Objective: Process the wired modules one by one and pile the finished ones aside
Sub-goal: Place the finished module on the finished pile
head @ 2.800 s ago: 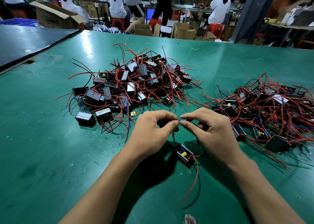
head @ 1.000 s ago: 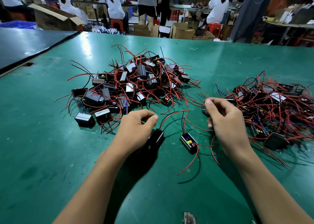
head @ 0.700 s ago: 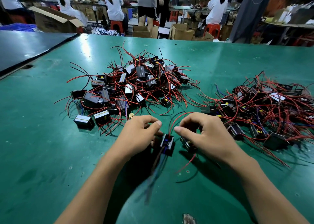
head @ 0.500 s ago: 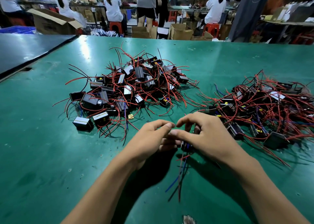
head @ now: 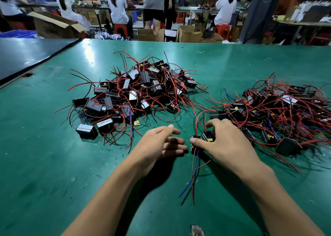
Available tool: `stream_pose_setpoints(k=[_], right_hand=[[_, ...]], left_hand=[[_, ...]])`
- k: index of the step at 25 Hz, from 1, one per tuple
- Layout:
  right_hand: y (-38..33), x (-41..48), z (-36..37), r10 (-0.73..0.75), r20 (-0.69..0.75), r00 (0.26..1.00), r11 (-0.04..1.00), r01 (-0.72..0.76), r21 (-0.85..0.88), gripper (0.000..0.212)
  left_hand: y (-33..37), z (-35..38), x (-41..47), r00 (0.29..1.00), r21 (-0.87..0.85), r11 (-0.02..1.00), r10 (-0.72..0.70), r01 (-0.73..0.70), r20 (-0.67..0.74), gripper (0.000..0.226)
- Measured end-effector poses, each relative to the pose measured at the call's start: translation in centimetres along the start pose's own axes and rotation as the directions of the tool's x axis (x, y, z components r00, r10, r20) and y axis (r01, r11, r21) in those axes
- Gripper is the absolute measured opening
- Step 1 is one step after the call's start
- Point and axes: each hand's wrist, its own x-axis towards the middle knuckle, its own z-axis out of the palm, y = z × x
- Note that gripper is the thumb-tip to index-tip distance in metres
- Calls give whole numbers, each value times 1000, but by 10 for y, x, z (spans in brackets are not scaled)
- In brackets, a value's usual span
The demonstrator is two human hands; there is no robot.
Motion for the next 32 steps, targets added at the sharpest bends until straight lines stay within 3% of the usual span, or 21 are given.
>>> stream_pose_setpoints(k=[4, 9, 16, 19, 22, 24, 26, 29, 32], right_hand=[[-11, -7, 8, 8, 24, 1000, 993, -5, -117, 92], [-18, -5, 6, -88, 73, 993, 996, 88, 11, 92], [-18, -7, -3, -143, 119, 982, 982, 156, -107, 84], [-24, -4, -11, -106, 53, 993, 987, 99, 128, 82], [-20, 11, -32, -24, -167, 986, 925, 85, 369, 69], [-9, 27, -43, 33, -324, 945, 955, 66, 289, 62], [8, 43, -46, 107, -385, 917, 991, -69, 110, 60], [36, 56, -38, 201, -361, 911, 968, -241, -71, 58], [51, 58, -30, 216, -347, 913, 958, -267, -105, 57]], left_hand=[[0, 0, -2, 996, 24, 999, -42, 41, 75, 35], [1, -1, -2, 992, -9, 998, -67, 69, 108, 37], [5, -11, -1, 999, 7, 1000, 12, -12, -45, 31], [7, -11, -2, 999, -1, 1000, 4, -4, -43, 30], [7, -10, -3, 999, -13, 1000, 2, -2, -38, 30], [7, -10, -3, 999, -20, 1000, 6, -7, -43, 30], [7, -11, -4, 999, -25, 1000, 9, -10, -44, 29], [6, -12, -5, 999, -11, 1000, 22, -22, -24, 29], [6, -13, -3, 999, -6, 1000, 26, -26, -21, 29]])
